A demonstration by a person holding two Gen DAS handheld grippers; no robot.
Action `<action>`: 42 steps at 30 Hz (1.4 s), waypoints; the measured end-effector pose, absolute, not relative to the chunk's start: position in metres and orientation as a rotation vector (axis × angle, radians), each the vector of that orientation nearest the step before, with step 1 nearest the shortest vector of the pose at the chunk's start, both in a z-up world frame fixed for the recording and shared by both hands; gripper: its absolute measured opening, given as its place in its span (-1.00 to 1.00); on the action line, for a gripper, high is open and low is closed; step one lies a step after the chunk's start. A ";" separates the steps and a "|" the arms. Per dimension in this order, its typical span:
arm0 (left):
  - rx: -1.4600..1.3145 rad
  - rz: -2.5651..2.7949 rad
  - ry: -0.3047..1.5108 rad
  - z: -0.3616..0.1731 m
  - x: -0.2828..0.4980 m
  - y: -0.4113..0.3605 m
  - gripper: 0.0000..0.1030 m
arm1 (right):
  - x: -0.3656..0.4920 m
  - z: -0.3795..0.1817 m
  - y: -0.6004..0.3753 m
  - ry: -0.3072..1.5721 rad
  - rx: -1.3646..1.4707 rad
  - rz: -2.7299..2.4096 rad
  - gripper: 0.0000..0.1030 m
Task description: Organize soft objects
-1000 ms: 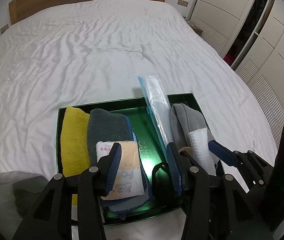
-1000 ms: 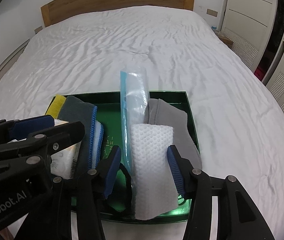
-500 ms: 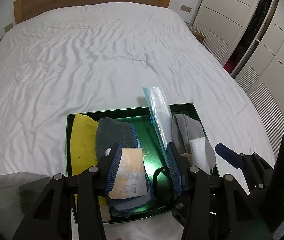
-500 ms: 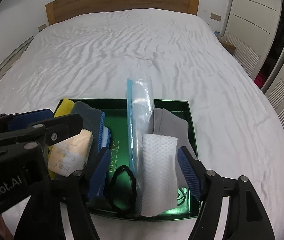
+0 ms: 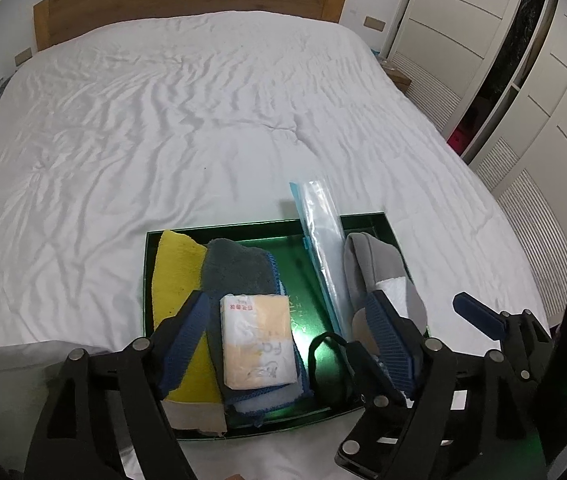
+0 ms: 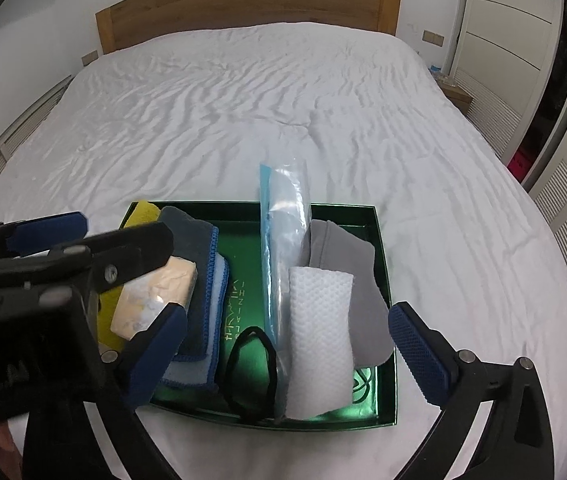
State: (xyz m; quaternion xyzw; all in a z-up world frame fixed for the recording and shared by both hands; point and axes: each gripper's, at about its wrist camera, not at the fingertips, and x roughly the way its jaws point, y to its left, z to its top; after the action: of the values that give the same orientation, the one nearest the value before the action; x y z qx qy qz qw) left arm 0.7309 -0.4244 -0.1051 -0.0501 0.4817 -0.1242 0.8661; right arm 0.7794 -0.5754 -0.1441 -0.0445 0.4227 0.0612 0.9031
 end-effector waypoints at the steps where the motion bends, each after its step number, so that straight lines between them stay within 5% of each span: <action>1: -0.102 -0.261 1.008 -0.104 0.730 -0.425 0.47 | 0.778 -0.143 -0.575 0.870 -0.090 0.127 0.99; 19: -0.097 -0.324 0.981 -0.087 0.634 -0.423 0.49 | 0.642 -0.118 -0.615 0.800 -0.086 -0.076 0.99; 23: -0.078 -0.362 0.968 -0.087 0.573 -0.413 0.80 | 0.571 -0.122 -0.612 0.798 -0.077 -0.151 0.99; 32: -0.005 -0.490 0.892 -0.131 0.452 -0.331 0.80 | 0.405 -0.148 -0.532 0.699 0.054 -0.254 0.99; 42: 0.018 -0.461 0.847 -0.199 0.394 -0.236 0.80 | 0.318 -0.197 -0.445 0.538 0.107 -0.324 0.99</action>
State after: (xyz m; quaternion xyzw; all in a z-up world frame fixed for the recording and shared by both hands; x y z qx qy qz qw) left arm 0.3938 -0.2361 -0.1987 0.0084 0.4073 -0.2214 0.8860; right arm 0.3179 -0.4453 -0.1968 0.0525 0.2647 -0.1592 0.9497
